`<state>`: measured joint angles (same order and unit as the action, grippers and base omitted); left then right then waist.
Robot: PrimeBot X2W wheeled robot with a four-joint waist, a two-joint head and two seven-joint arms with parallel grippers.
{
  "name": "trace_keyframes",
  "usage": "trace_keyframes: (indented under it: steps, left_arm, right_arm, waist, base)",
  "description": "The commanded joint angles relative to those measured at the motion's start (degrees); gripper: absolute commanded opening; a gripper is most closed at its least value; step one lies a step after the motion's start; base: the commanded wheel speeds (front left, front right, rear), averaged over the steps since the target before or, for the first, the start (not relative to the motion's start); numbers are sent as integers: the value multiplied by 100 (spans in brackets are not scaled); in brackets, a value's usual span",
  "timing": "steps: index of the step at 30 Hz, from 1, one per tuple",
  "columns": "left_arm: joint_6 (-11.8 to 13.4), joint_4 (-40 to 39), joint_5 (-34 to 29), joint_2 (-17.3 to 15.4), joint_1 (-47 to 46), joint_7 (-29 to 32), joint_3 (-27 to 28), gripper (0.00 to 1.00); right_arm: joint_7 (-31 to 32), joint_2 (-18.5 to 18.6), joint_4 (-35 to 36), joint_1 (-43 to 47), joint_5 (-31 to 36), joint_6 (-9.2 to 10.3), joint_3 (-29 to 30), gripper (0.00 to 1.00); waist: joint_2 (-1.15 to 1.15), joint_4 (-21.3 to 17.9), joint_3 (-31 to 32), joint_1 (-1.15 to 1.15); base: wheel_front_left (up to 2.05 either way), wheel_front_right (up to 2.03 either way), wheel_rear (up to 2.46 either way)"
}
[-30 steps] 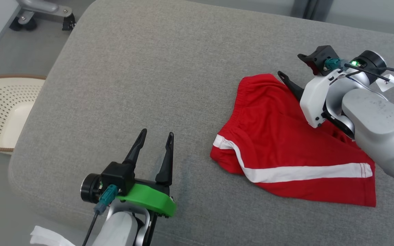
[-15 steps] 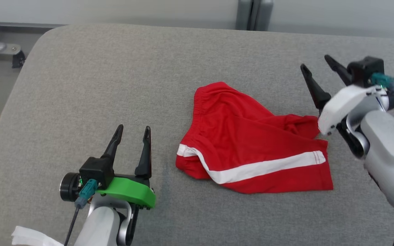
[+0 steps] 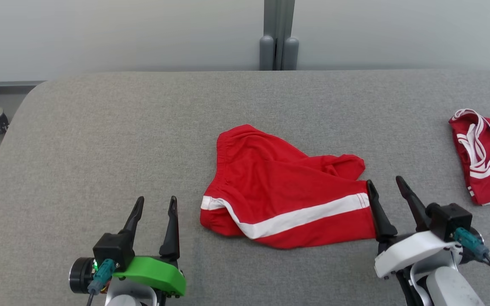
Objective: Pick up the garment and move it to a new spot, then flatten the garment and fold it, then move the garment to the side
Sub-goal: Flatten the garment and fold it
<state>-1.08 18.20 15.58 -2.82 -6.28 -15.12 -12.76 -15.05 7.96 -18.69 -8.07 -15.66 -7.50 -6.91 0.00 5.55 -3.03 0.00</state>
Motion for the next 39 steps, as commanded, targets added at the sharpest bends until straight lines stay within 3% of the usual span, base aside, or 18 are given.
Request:
trace_keyframes:
  steps: [1, 9, 21, 31, 39]
  left_arm:
    - [-9, -37, 6, -18, 95, 0, 2, 100]
    - [-35, 2, 42, -18, 111, 0, -81, 100]
    - [-203, 468, 178, -17, -62, 69, -302, 100]
    - [-560, 1294, 922, -98, -937, 1418, -530, 100]
    - [-637, 1602, 1330, -206, -1284, 1808, -712, 100]
  right_arm:
    - [-15, -71, 104, 156, 90, 3, 78, 100]
    - [-15, -375, 259, 410, 491, 2, 425, 100]
    - [-15, -482, 304, 462, 729, 2, 569, 100]
    - [30, -495, 325, 392, 784, 2, 459, 100]
    - [29, -499, 288, 344, 758, 2, 428, 100]
  waist:
    - [0, -105, 102, 0]
    - [0, -125, 114, 0]
    - [0, -138, 116, 0]
    - [0, -270, -69, 0]
    - [0, -410, -159, 0]
  base:
    - [0, 0, 0]
    - [0, 0, 0]
    - [0, 0, 0]
    - [0, 0, 0]
    - [0, 0, 0]
